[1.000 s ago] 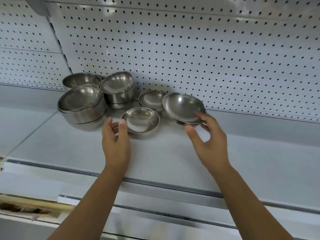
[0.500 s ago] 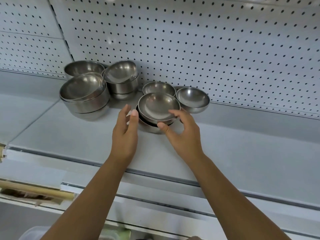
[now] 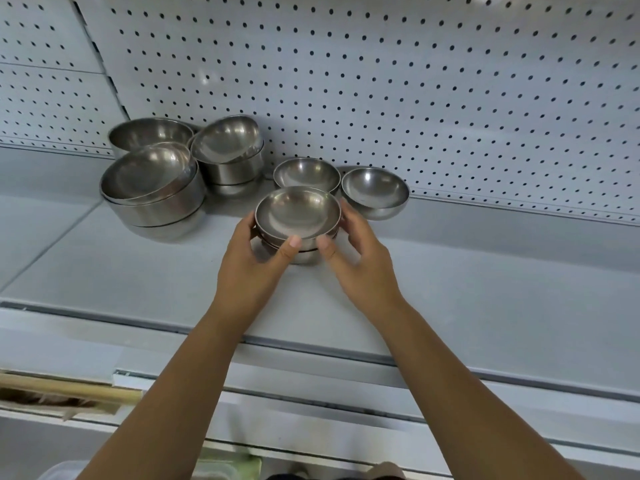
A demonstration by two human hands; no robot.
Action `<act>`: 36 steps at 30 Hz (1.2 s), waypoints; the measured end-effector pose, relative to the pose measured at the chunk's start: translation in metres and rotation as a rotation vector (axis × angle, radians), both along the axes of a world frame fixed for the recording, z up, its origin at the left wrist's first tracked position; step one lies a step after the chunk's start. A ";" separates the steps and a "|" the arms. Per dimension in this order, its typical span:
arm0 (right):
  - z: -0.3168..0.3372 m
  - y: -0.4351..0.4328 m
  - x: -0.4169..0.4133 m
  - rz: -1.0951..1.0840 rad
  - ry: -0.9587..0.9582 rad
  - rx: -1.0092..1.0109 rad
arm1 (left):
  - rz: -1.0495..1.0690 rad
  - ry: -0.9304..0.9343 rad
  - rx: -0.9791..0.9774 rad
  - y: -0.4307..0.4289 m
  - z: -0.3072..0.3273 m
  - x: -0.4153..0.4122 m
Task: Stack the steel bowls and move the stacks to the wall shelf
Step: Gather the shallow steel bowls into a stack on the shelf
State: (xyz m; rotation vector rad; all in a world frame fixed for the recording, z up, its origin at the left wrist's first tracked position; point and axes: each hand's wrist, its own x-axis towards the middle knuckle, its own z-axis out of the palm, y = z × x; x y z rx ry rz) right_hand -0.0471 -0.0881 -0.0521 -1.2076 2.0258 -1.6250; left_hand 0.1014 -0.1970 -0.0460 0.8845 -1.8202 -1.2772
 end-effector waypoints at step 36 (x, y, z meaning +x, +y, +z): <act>-0.002 0.010 -0.054 -0.305 0.420 -0.270 | -0.079 -0.015 -0.069 -0.002 -0.004 0.000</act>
